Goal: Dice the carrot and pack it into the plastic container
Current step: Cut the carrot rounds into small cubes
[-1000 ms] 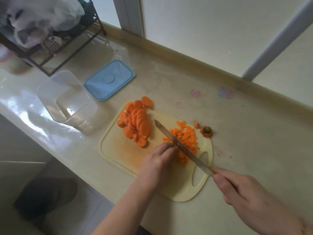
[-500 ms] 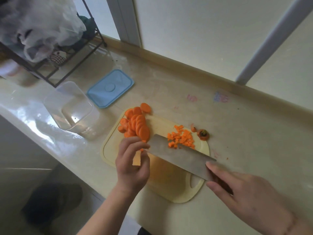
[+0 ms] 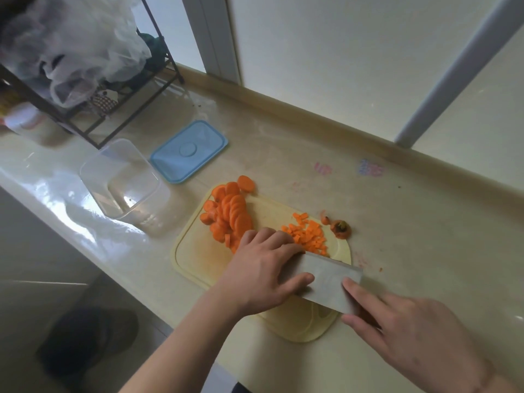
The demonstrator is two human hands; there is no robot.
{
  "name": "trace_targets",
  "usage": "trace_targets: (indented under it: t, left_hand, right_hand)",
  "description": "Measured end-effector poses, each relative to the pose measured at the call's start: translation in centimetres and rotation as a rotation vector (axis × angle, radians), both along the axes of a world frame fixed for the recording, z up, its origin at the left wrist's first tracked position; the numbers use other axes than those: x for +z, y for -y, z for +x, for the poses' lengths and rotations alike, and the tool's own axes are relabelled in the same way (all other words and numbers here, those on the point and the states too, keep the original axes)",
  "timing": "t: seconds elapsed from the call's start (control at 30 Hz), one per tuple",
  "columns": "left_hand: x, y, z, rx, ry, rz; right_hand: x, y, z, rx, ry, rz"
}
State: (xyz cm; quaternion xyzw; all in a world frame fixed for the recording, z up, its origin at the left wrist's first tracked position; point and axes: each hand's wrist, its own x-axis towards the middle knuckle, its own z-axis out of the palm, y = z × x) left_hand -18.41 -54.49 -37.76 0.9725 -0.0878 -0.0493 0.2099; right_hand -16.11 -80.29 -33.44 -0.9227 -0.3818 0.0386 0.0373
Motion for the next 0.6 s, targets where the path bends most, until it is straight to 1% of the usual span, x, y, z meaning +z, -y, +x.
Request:
trace_targets:
  t: [0.17,0.2,0.27,0.3,0.37,0.43,0.5,0.57,0.6]
  left_hand:
    - [-0.3,-0.3,-0.5,0.042,0.181,-0.149]
    - [-0.3,-0.4,-0.5,0.009,0.186,-0.141]
    - [-0.4,-0.2,-0.4,-0.061,0.157,-0.05]
    - [-0.5,0.0,-0.3,-0.07,0.128,-0.008]
    - [-0.7,0.1,-0.2,-0.044,0.1,0.005]
    - [-0.8,-0.2,-0.2,0.038,0.165,-0.028]
    - [-1.1,-1.5,-0.1,0.205,0.289,-0.032]
    - [-1.6,-3.3,0.3,0.353,0.38,0.064]
    - [-1.9,-4.1,0.5,0.387,0.38,0.142]
  right_hand:
    - [-0.2,0.1,0.0,-0.002,-0.003,-0.005]
    - [-0.2,0.1,0.1,-0.001,-0.005,0.005]
    - [-0.4,0.1,0.1,0.01,-0.003,0.033]
    - [-0.5,0.1,0.1,0.016,0.001,0.049]
    - [-0.6,0.0,0.0,0.021,-0.002,0.076]
    - [-0.5,0.1,-0.1,0.009,-0.013,0.106]
    - [-0.3,0.3,-0.2,-0.019,-0.049,0.128]
    - [-0.2,0.6,-0.2,-0.06,-0.084,0.157]
    - [-0.1,0.8,-0.2,-0.079,-0.098,0.169]
